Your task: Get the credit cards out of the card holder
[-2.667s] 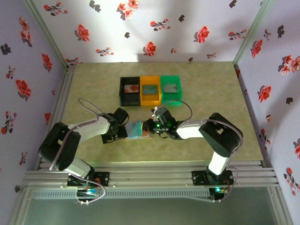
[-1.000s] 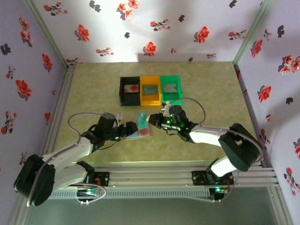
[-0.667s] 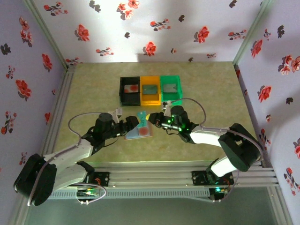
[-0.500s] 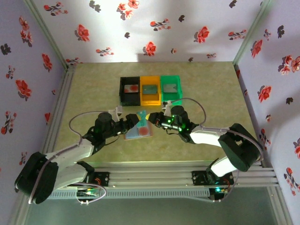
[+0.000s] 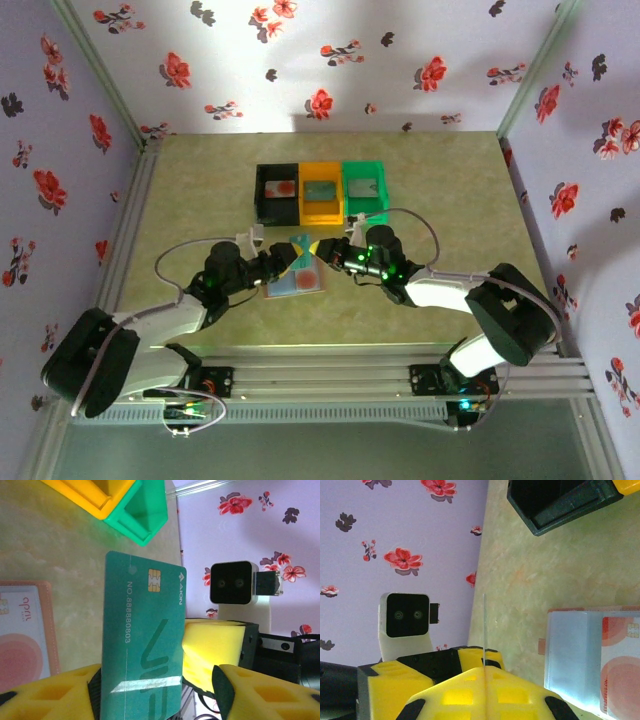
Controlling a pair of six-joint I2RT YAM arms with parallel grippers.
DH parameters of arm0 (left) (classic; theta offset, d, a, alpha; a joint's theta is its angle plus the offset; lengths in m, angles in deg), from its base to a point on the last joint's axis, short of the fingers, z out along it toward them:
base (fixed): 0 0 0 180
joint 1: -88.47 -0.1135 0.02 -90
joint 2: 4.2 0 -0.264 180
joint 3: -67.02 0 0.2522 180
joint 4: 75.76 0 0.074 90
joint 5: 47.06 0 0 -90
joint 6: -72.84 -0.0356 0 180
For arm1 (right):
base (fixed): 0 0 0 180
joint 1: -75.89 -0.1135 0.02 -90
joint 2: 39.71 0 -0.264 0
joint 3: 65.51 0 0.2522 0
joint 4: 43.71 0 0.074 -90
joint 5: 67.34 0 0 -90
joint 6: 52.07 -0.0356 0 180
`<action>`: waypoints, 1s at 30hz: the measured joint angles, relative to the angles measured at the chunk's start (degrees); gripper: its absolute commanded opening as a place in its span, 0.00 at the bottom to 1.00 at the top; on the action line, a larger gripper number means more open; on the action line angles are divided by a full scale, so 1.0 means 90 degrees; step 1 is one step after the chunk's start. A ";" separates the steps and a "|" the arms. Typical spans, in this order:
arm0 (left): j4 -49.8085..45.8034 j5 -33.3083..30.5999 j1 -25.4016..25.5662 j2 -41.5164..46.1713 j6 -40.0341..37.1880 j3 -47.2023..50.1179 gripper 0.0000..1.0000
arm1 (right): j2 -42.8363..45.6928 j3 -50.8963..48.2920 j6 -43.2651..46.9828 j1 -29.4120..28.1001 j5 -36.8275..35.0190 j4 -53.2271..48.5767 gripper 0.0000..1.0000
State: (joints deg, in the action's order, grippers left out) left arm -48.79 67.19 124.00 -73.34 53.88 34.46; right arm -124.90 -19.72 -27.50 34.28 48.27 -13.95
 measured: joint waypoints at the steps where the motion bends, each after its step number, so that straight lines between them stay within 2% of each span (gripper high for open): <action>1: 0.0075 0.0000 0.0000 -0.0010 0.0039 0.0027 0.52 | 0.0000 -0.0002 -0.0024 0.0000 0.0000 0.0007 0.00; 20: 0.0860 -0.0005 0.0000 -0.0032 0.0287 0.0313 0.24 | -0.0002 -0.0029 -0.0075 0.0000 0.0017 0.0046 0.00; 30: 0.0945 -0.0022 0.0000 -0.0032 0.0335 0.0330 0.01 | -0.0005 -0.0029 -0.0075 0.0000 0.0017 0.0046 0.00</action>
State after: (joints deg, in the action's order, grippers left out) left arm -40.29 67.00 124.00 -73.63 56.90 37.43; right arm -124.95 -19.98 -28.18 34.28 48.42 -13.53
